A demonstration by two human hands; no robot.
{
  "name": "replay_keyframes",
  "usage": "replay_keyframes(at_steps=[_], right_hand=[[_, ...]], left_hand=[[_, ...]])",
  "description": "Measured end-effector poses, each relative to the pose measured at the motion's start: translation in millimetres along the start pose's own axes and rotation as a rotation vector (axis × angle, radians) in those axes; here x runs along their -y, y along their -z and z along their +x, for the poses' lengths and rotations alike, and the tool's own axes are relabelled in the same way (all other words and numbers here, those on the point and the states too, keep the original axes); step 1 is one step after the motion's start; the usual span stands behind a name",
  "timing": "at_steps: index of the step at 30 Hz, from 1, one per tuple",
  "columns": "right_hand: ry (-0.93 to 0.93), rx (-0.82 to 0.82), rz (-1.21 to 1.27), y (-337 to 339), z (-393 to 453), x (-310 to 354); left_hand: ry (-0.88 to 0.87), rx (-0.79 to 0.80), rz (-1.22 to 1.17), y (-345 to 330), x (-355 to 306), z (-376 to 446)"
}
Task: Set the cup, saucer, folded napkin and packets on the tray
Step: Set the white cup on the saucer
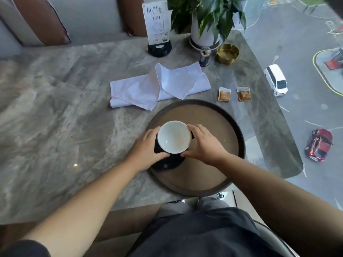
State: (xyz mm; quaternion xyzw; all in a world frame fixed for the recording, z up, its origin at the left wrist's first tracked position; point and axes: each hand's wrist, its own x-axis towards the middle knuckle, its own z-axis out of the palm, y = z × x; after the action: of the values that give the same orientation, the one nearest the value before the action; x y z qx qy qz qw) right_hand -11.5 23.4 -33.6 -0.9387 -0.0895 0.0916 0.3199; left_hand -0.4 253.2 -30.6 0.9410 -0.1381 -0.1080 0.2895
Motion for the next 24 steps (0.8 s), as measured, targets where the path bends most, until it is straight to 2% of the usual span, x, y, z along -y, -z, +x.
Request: replay_keyframes(at_steps=[10,24], right_hand=[[-0.004,0.051,-0.056,-31,12,18],[-0.012,0.036,-0.099,-33,0,15]], left_hand=[[0.075,0.043,0.037,7,28,-14],[0.012,0.051,0.046,-1,35,-18]])
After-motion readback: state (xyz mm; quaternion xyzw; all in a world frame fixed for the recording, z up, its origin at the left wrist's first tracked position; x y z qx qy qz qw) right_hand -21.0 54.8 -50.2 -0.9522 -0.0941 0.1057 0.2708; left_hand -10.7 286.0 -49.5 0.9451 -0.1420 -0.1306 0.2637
